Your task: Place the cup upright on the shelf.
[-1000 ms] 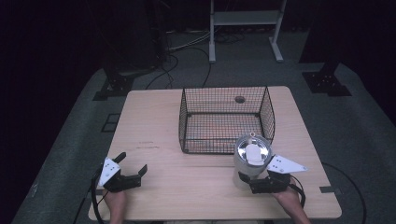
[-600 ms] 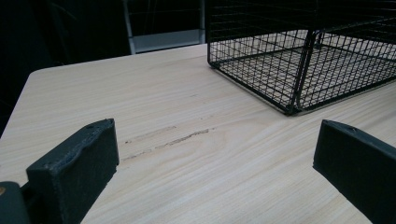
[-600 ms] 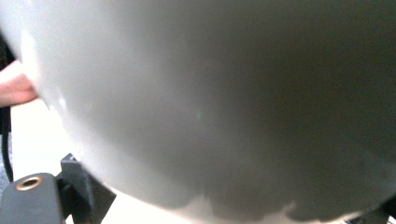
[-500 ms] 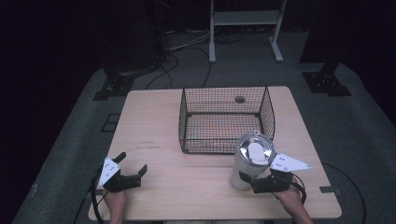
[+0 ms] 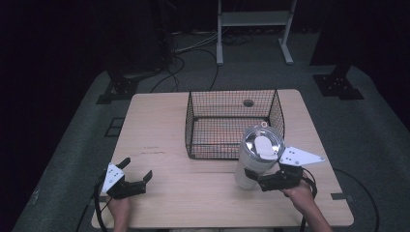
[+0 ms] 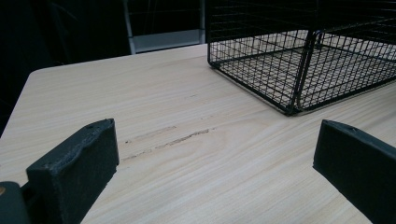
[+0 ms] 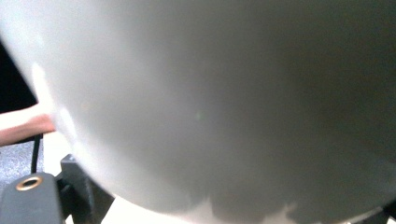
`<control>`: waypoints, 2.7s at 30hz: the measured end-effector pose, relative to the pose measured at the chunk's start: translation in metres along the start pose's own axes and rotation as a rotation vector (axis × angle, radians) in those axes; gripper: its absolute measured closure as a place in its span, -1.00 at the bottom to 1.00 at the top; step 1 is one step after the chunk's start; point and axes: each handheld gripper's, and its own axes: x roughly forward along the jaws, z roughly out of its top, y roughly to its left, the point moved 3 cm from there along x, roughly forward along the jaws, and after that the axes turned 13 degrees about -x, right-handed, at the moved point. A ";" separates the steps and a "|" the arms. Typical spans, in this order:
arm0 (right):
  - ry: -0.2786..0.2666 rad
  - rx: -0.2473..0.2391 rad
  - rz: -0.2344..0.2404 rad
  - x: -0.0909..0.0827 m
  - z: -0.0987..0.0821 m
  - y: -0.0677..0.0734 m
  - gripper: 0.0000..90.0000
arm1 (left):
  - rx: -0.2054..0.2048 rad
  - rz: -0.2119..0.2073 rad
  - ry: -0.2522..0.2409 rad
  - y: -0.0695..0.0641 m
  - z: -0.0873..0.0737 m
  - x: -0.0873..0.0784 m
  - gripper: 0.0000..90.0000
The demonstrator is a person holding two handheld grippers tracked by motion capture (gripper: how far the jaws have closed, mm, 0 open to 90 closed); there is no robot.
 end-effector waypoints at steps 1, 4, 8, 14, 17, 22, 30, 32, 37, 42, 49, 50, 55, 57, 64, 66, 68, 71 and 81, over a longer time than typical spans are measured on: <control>-0.008 -0.009 0.005 0.000 0.007 0.000 -0.79 | 0.002 -0.001 0.001 0.000 0.000 0.000 -1.00; -0.013 -0.016 0.011 0.001 0.015 -0.001 -0.79 | 0.002 -0.001 0.001 0.000 0.000 0.000 -1.00; -0.014 -0.031 0.016 0.004 0.029 -0.004 -0.79 | 0.001 -0.001 0.000 0.000 0.000 0.000 -1.00; -0.023 -0.039 0.028 0.013 0.050 -0.014 -0.79 | 0.001 0.000 -0.001 0.000 0.000 0.000 -1.00; -0.042 -0.024 0.046 0.020 0.063 -0.023 -0.79 | 0.000 -0.001 -0.004 0.000 0.000 0.000 -1.00; -0.038 -0.048 0.032 0.028 0.074 -0.031 -0.79 | -0.001 -0.002 -0.005 0.001 0.000 0.000 -1.00; -0.029 -0.059 0.034 0.044 0.089 -0.043 -0.79 | 0.000 -0.002 -0.003 0.001 0.000 0.000 -1.00; -0.028 -0.070 0.030 0.048 0.091 -0.046 -0.79 | -0.001 -0.002 -0.004 0.001 0.000 0.000 -1.00; -0.018 -0.085 0.028 0.061 0.101 -0.052 -0.79 | 0.001 -0.003 -0.005 0.000 0.000 0.000 -1.00; -0.018 -0.084 0.031 0.070 0.109 -0.057 -0.79 | 0.003 -0.004 -0.004 0.000 0.000 0.000 -1.00; -0.014 -0.085 0.028 0.087 0.121 -0.067 -0.79 | 0.001 -0.005 -0.006 0.001 0.000 0.000 -1.00; -0.015 -0.088 0.026 0.091 0.123 -0.069 -0.79 | 0.001 -0.006 -0.006 0.001 0.000 0.000 -1.00; 0.000 -0.090 0.009 0.104 0.132 -0.079 -0.79 | -0.005 -0.008 -0.008 0.002 0.001 -0.001 -1.00; -0.001 -0.089 0.007 0.106 0.132 -0.081 -0.79 | -0.004 -0.008 -0.007 0.001 0.001 -0.001 -1.00; -0.007 -0.076 -0.002 0.121 0.136 -0.094 -0.79 | -0.008 -0.009 -0.012 0.001 0.001 -0.001 -1.00; -0.006 -0.087 -0.004 0.126 0.136 -0.098 -0.79 | -0.008 -0.009 -0.011 0.001 0.001 -0.001 -1.00; -0.005 -0.097 -0.010 0.132 0.136 -0.101 -0.79 | -0.005 -0.008 -0.009 0.002 0.001 -0.001 -1.00; 0.000 -0.082 0.003 0.141 0.130 -0.106 -0.79 | -0.006 -0.010 -0.011 0.002 0.001 -0.001 -1.00; 0.054 -0.076 0.040 0.164 0.102 -0.113 -0.79 | -0.007 -0.013 -0.012 0.002 0.001 -0.001 -1.00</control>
